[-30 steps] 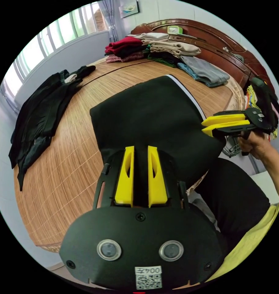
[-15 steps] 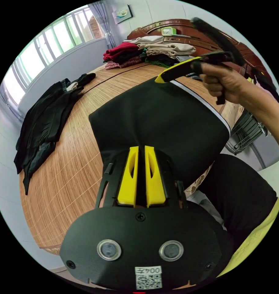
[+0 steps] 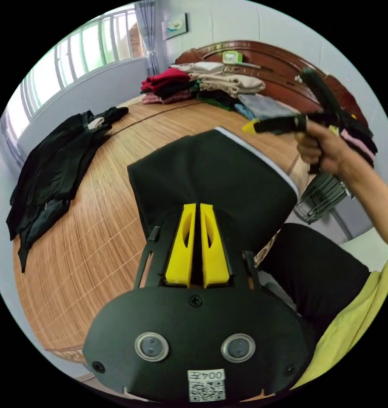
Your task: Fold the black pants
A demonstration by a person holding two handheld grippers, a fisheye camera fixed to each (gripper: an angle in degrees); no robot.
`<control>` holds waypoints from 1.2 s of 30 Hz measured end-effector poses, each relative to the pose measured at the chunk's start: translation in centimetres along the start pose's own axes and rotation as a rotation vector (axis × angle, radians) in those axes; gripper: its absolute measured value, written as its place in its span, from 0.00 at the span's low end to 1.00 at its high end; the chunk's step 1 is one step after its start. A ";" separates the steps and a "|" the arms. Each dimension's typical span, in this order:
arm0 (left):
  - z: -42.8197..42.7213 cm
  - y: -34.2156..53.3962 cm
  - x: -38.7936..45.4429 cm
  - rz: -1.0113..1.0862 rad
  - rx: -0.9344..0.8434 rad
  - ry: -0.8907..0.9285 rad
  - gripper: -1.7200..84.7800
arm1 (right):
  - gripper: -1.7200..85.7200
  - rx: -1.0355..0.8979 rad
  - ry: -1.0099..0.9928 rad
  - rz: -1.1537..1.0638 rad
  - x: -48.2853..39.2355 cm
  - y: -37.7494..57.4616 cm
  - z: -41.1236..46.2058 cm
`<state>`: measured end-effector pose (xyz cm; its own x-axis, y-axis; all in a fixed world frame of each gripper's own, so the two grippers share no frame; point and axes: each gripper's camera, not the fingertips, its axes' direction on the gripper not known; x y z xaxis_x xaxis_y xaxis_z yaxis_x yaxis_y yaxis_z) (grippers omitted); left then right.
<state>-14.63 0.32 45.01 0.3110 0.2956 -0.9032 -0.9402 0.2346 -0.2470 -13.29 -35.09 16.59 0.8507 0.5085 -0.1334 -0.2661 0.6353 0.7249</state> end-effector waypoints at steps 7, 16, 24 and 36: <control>-2.6 -9.6 -2.8 0.031 -0.017 -0.127 0.07 | 0.11 -0.079 0.015 -0.016 0.3 4.1 1.9; -0.6 -12.9 -5.3 -0.017 -0.150 -0.059 0.10 | 0.13 -0.061 -0.194 0.158 7.5 5.2 0.6; -10.4 -11.0 5.3 0.133 0.026 0.108 0.19 | 0.20 0.018 -0.534 0.479 14.1 14.1 -0.4; -6.0 -13.4 25.3 0.625 -0.113 -0.170 0.22 | 0.17 0.005 -0.735 0.696 17.2 14.6 3.4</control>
<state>5.00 -0.88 23.34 -0.2897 0.4888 -0.8229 -0.9567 -0.1245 0.2629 -0.98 -19.00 27.20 0.5758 0.2798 0.7682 -0.8090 0.3303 0.4861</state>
